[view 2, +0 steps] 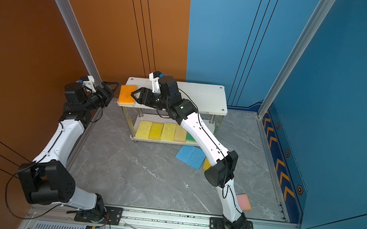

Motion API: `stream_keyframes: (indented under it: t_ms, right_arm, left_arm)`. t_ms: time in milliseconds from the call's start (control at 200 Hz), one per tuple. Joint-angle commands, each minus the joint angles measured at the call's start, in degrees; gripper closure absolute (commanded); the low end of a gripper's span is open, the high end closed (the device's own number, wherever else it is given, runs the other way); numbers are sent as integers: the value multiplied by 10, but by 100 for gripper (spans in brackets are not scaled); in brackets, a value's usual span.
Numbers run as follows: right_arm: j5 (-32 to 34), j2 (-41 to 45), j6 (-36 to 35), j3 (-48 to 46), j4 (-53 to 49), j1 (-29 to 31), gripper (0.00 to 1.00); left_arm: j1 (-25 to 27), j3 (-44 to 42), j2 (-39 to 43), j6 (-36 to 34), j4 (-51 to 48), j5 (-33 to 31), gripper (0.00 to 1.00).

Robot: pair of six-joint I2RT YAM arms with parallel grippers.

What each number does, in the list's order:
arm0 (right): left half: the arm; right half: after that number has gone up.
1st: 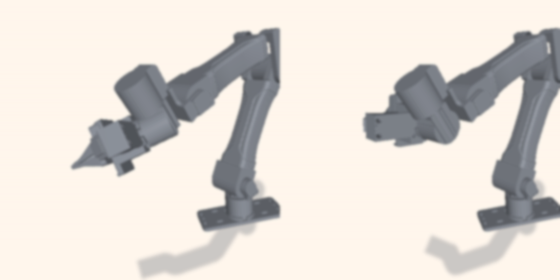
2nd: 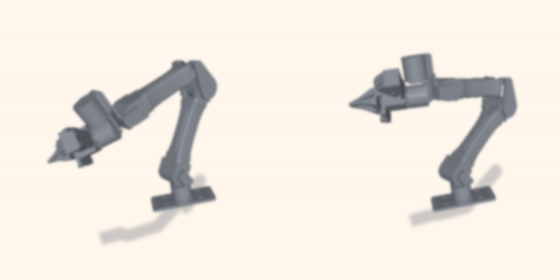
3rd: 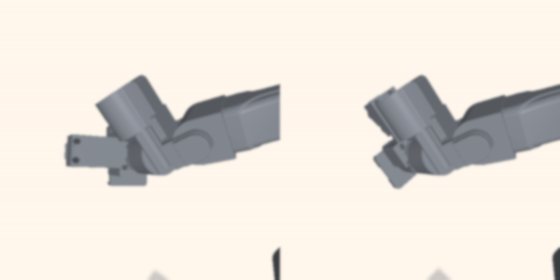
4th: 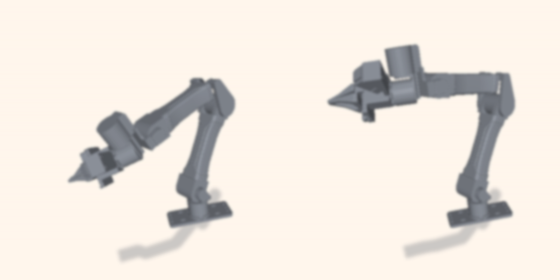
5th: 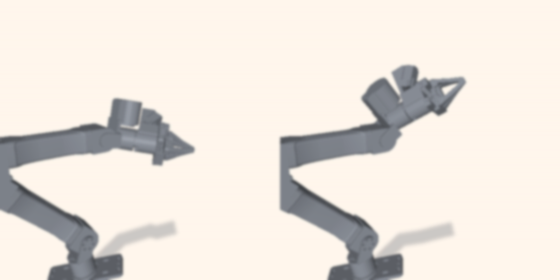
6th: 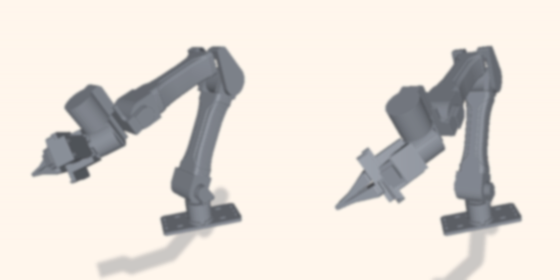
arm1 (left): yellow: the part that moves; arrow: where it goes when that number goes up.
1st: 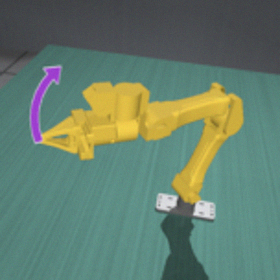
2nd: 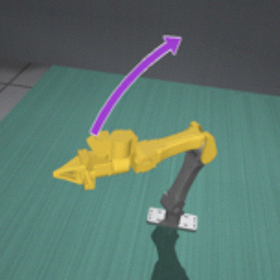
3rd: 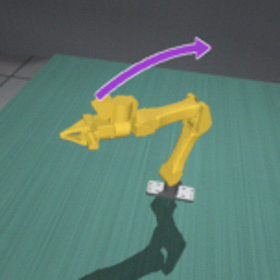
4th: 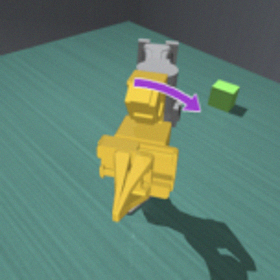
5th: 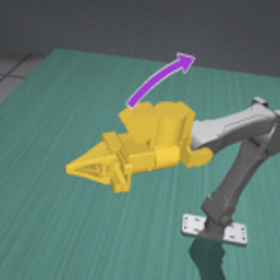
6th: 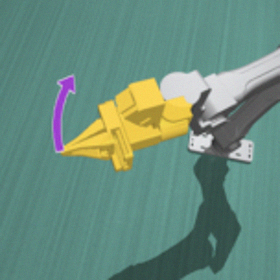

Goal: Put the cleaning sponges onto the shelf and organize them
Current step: 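Press the orange sponge flat on the top shelf while the left gripper approaches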

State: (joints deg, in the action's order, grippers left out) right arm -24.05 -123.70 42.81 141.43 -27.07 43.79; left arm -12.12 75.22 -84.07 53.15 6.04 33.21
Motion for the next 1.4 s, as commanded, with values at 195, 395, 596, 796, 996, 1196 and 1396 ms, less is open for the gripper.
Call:
stream_keyframes:
  t_ms: [195,395,596,796,996,1196,1396]
  right_arm:
    - [-13,-20,-1,24,-7,-1,35]
    - [-15,-22,1,24,-8,-1,35]
    - [-17,-28,4,28,-7,3,35]
    - [-21,-37,10,38,-3,8,35]
    - [-22,-40,11,43,-4,11,35]
    - [-21,-41,12,45,-3,10,35]
    - [-16,-33,8,40,-4,14,35]
  left_arm:
    - [2,-10,16,-18,0,-12,20]
    - [5,-17,18,-23,-10,-23,27]
    - [15,-11,13,-27,-12,-24,28]
    - [33,5,2,-41,-25,-28,27]
    - [35,14,-7,-44,-28,-28,28]
    - [25,16,-1,-52,-45,-33,28]
    - [-1,-4,39,-55,-66,-30,27]
